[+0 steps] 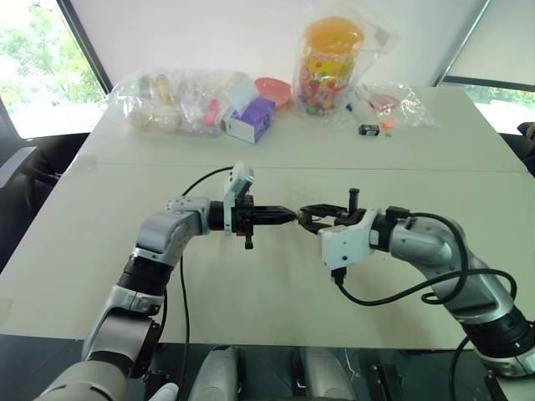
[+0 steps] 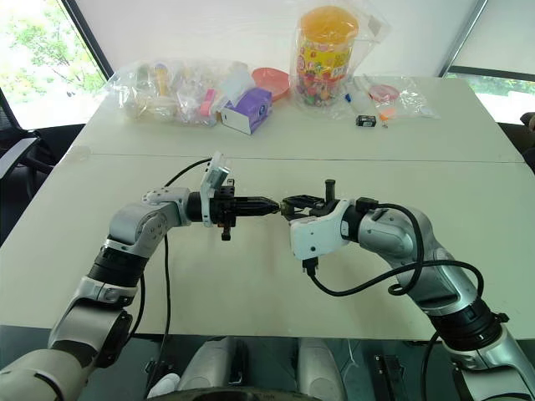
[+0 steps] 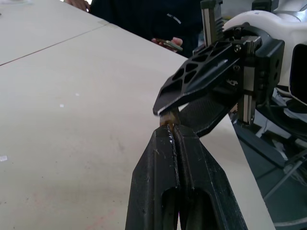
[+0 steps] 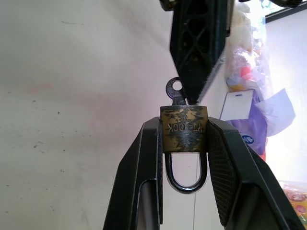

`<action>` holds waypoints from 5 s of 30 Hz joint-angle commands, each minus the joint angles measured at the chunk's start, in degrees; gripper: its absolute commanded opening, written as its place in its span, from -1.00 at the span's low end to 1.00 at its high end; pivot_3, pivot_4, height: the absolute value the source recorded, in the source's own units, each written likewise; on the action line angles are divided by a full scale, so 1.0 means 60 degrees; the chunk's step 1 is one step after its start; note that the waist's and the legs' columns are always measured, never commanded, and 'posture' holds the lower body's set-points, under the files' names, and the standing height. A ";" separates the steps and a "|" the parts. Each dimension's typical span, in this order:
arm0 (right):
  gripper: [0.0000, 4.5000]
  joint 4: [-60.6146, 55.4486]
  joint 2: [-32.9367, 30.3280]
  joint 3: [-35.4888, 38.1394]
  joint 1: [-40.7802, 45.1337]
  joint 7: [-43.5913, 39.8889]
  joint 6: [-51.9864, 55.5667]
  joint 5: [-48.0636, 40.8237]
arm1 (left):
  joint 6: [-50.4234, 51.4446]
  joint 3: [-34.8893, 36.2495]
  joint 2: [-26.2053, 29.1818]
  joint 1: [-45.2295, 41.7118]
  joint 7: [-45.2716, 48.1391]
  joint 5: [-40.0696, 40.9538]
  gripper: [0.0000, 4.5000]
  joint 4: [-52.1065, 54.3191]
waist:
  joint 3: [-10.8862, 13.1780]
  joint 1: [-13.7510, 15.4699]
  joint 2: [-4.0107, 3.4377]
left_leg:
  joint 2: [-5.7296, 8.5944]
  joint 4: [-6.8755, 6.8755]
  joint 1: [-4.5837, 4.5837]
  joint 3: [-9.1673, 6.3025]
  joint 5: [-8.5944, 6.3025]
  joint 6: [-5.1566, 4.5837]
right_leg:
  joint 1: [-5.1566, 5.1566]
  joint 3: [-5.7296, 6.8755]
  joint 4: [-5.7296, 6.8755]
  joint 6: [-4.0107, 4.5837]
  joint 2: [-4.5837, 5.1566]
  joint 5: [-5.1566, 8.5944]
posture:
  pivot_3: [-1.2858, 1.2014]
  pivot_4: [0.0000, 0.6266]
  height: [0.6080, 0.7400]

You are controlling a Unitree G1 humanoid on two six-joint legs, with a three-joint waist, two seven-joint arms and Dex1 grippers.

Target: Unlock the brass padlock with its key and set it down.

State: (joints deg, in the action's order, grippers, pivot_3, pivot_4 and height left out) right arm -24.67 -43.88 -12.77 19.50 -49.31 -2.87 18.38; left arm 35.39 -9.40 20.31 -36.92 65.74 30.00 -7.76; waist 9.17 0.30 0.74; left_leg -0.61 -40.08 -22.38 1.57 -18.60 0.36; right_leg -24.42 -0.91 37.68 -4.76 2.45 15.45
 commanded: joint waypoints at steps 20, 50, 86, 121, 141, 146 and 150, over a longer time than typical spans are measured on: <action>-0.69 -0.0253 0.0118 0.0252 0.0324 -0.0055 0.0402 -0.0251 | -0.0390 -0.0244 0.0166 0.0135 0.0142 -0.0459 -0.98 0.0697 | 0.0000 0.0003 0.0000 | 0.0000 0.0000 0.0000 0.0000 0.0000 0.0000 | 0.0000 0.0000 0.0000 0.0000 -0.0001 0.0000 | 0.03 -0.52 0.92; -0.69 -0.0333 0.0074 0.0195 0.0317 -0.0044 0.0636 -0.0241 | -0.0588 -0.0043 -0.0042 0.0071 -0.0157 -0.0507 -0.98 0.0387 | 0.0000 0.0009 0.0000 | 0.0000 -0.0002 0.0000 0.0001 0.0000 0.0000 | 0.0000 0.0000 0.0002 0.0000 -0.0001 0.0000 | 0.03 -0.52 0.92; -0.69 -0.0593 0.0219 0.0101 0.0361 -0.0265 0.1613 -0.0620 | 0.1793 0.0510 -0.0065 0.0314 -0.0973 0.1182 0.32 0.0675 | -0.0001 -0.0146 -0.0001 | 0.0000 -0.0005 0.0006 -0.0006 0.0001 0.0000 | 0.0003 -0.0001 0.0021 -0.0002 0.0003 0.0001 | 0.03 -0.52 0.92; -0.69 -0.1162 0.0348 -0.0096 0.0292 -0.0506 0.2235 -0.0631 | 0.1575 0.0475 -0.0876 0.0332 -0.1293 0.0805 -0.99 0.0087 | -0.0001 -0.0151 -0.0001 | 0.0001 -0.0004 0.0007 -0.0006 0.0002 0.0003 | 0.0002 -0.0005 0.0021 -0.0002 0.0007 0.0001 | 0.03 -0.52 0.92; -0.70 -0.2308 0.1209 0.1893 0.0000 0.0223 0.7625 -0.4637 | 0.1569 0.0575 -0.0089 0.0016 -0.0175 0.1037 -1.00 -0.0114 | -0.0001 -0.0134 -0.0002 | 0.0001 -0.0002 0.0005 -0.0010 0.0001 0.0002 | 0.0003 -0.0005 0.0020 -0.0001 0.0018 0.0001 | 0.03 -0.52 0.92; -0.98 -0.2035 0.1279 0.1511 -0.0218 0.0738 0.7301 -0.4566 | 0.1640 0.0629 -0.0071 0.0040 -0.0127 0.1155 -1.00 0.0003 | -0.0001 -0.0153 -0.0002 | 0.0001 -0.0002 0.0004 -0.0010 0.0001 0.0002 | 0.0002 -0.0005 0.0020 -0.0001 0.0018 0.0001 | 0.03 -0.52 0.92; -0.98 -0.1921 0.1308 0.1360 -0.0328 0.1021 0.7158 -0.4625 | 0.1718 0.0696 -0.0068 0.0098 -0.0114 0.1258 -1.00 0.0153 | -0.0001 -0.0148 -0.0002 | 0.0002 -0.0003 0.0004 -0.0009 0.0001 0.0002 | 0.0002 -0.0006 0.0020 -0.0001 0.0016 0.0001 | 0.03 -0.52 0.92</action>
State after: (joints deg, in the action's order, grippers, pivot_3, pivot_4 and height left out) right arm -35.49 -36.43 -4.76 17.46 -43.98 41.28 -9.11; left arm 45.78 -6.94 19.80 -35.70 64.30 35.82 -8.79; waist 9.17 -0.59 0.73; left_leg -0.60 -40.10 -22.36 1.52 -18.59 0.37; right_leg -24.41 -0.95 37.80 -4.77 2.54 15.46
